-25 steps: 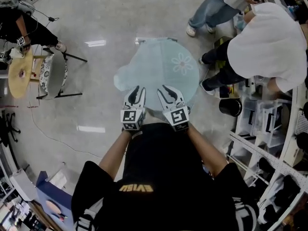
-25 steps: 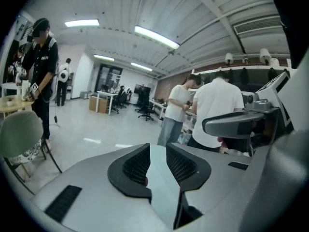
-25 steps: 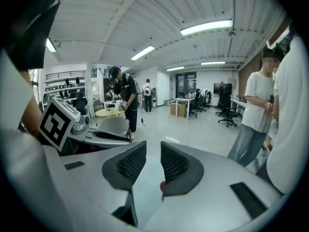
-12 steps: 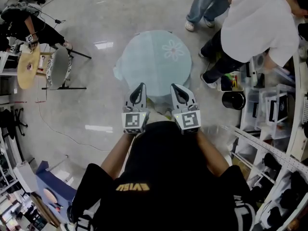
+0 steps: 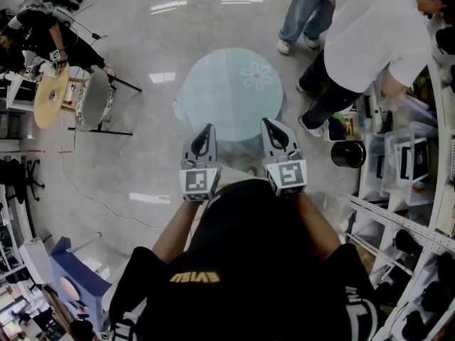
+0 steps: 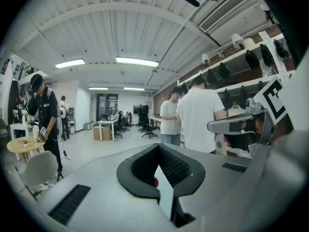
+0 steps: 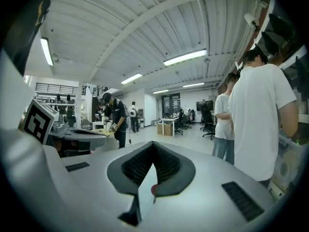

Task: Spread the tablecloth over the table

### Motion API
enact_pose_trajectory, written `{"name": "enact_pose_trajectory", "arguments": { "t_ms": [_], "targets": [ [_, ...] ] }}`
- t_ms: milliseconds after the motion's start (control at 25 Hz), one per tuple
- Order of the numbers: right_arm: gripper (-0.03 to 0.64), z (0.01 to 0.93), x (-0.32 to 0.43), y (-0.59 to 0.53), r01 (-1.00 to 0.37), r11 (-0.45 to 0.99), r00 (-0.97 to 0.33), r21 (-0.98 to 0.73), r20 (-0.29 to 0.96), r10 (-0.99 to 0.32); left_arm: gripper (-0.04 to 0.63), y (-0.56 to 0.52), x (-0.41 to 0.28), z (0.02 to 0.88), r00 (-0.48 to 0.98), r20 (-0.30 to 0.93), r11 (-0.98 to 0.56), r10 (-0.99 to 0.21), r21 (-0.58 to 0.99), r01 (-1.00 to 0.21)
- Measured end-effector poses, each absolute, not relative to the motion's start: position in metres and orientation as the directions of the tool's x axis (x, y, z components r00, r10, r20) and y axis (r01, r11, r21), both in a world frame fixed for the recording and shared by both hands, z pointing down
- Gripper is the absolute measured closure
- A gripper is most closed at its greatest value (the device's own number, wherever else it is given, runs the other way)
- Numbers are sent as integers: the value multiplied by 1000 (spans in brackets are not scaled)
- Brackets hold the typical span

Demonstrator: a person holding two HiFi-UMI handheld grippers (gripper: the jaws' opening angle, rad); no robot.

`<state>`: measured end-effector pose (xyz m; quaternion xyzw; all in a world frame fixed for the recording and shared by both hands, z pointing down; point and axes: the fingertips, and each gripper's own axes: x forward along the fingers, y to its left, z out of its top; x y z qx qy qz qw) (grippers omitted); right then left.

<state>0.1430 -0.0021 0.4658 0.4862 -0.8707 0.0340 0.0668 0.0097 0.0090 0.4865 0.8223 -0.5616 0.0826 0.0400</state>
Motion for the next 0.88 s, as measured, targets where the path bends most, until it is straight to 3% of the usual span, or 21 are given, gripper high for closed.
{"name": "enact_pose_trajectory", "arguments": {
  "t_ms": [360, 600, 880],
  "targets": [
    [617, 464, 159, 6, -873, 487, -484, -21, 149, -862, 580, 20, -1, 481, 337, 147, -350, -930, -75, -934],
    [617, 466, 163, 7, -875, 484, -479, -5, 157, -864, 580, 30, -20, 499, 344, 213, -372, -915, -113, -921],
    [617, 471, 171, 12, -883, 470, -465, -11, 169, -869, 580, 34, -25, 485, 328, 174, -341, -928, -45, -939]
  ]
}}
